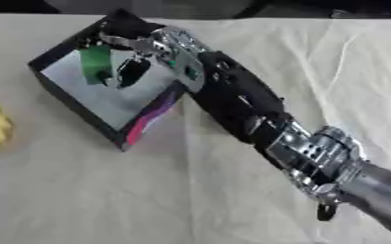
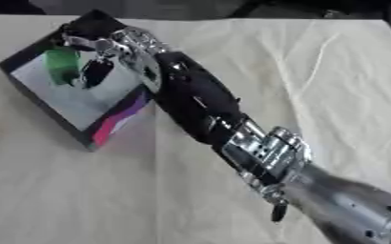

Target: Pick up objects on the table and place them in the box.

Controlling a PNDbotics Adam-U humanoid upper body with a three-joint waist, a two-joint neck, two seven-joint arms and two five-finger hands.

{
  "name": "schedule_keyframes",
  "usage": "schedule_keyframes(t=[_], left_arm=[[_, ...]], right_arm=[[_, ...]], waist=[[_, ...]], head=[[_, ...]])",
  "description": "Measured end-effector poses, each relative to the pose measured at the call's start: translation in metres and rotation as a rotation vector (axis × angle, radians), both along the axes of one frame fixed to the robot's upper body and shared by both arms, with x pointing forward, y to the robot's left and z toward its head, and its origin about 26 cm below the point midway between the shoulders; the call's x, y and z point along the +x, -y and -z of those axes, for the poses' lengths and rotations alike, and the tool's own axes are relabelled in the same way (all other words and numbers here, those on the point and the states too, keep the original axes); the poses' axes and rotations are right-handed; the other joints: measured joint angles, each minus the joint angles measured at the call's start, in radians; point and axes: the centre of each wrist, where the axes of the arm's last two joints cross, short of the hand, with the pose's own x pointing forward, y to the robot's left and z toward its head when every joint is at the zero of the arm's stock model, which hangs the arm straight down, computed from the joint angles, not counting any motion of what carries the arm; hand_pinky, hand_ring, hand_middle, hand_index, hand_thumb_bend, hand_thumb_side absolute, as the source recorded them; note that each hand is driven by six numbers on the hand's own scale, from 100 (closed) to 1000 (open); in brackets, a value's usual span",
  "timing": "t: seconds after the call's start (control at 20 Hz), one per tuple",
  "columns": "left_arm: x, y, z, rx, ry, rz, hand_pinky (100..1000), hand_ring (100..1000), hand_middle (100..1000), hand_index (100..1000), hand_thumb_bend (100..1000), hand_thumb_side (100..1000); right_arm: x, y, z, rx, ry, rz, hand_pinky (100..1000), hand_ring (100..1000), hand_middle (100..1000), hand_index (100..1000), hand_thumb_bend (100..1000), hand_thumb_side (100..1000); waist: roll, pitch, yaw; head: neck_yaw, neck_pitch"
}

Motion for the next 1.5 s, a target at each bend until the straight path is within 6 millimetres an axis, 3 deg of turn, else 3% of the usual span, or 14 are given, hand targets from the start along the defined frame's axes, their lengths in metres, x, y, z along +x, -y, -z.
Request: schedule_keyframes(t=[0.1,0.25,0.45,0.6,0.7,0.85,1.0,1.1,1.3,1.35,1.4,1.45,1.5], left_arm=[[0.000,0.000,0.000,0.000,-0.001,0.000,836,771,756,844,100,775],[0.000,0.000,0.000,0.000,-0.001,0.000,837,771,756,844,100,776],[0.000,0.000,0.000,0.000,-0.001,0.000,838,772,757,845,100,777],[0.000,0.000,0.000,0.000,-0.001,0.000,839,772,757,846,100,779],[0.000,0.000,0.000,0.000,-0.002,0.000,839,772,757,846,100,778],[0.000,0.000,0.000,0.000,-0.003,0.001,839,773,758,846,100,778],[0.000,0.000,0.000,0.001,-0.004,0.001,839,773,758,846,100,779],[0.000,0.000,0.001,0.001,-0.004,0.001,839,773,758,846,100,779],[0.000,0.000,0.001,0.001,-0.005,0.001,838,773,758,846,100,779],[0.000,0.000,0.001,0.001,-0.006,0.001,839,773,758,846,100,780],[-0.001,-0.001,0.001,0.001,-0.007,0.001,839,774,758,846,100,780],[-0.001,-0.001,0.002,0.001,-0.009,0.000,839,774,758,846,100,780],[-0.002,-0.001,0.002,0.001,-0.011,-0.001,839,774,758,846,100,779]], right_arm=[[0.000,0.001,0.000,-0.017,0.000,0.001,958,847,775,937,100,118],[0.001,0.002,-0.001,-0.033,0.008,0.012,1000,875,797,963,100,212],[0.003,0.006,0.003,-0.042,-0.007,0.013,1000,885,806,971,145,106],[0.005,0.008,0.004,-0.049,-0.016,-0.001,1000,889,810,972,206,100],[0.005,0.009,0.004,-0.048,-0.019,-0.008,1000,891,814,974,301,100],[0.005,0.009,0.004,-0.050,-0.023,-0.016,1000,890,814,974,323,102],[0.006,0.011,0.004,-0.044,-0.029,-0.017,1000,894,817,976,359,162],[0.006,0.011,0.005,-0.043,-0.033,-0.016,1000,890,816,972,381,279],[0.006,0.011,0.005,-0.025,-0.032,-0.008,1000,880,806,973,311,180],[0.006,0.012,0.004,-0.012,-0.035,-0.007,1000,875,798,971,268,147],[0.006,0.014,0.002,0.006,-0.034,-0.006,1000,868,790,970,100,207],[0.006,0.015,-0.005,0.028,-0.028,-0.008,1000,868,788,970,195,100],[0.006,0.017,-0.014,0.055,-0.017,-0.010,1000,861,777,972,100,100]], waist=[[-0.002,0.000,0.000],[-0.003,0.000,0.000],[-0.003,0.000,0.000],[-0.003,0.000,0.000],[-0.003,0.000,-0.001],[-0.003,0.000,-0.002],[-0.003,0.000,-0.002],[-0.003,0.000,-0.002],[-0.003,0.000,-0.003],[-0.003,0.000,-0.004],[-0.003,0.000,-0.006],[-0.003,0.000,-0.009],[-0.003,0.000,-0.011]], head=[[0.000,0.000],[0.000,0.000],[0.000,0.000],[-0.001,0.000],[-0.001,0.000],[-0.002,0.000],[-0.004,0.000],[-0.004,0.000],[-0.004,0.000],[-0.004,0.000],[-0.004,0.000],[-0.003,0.000],[-0.002,0.000]])
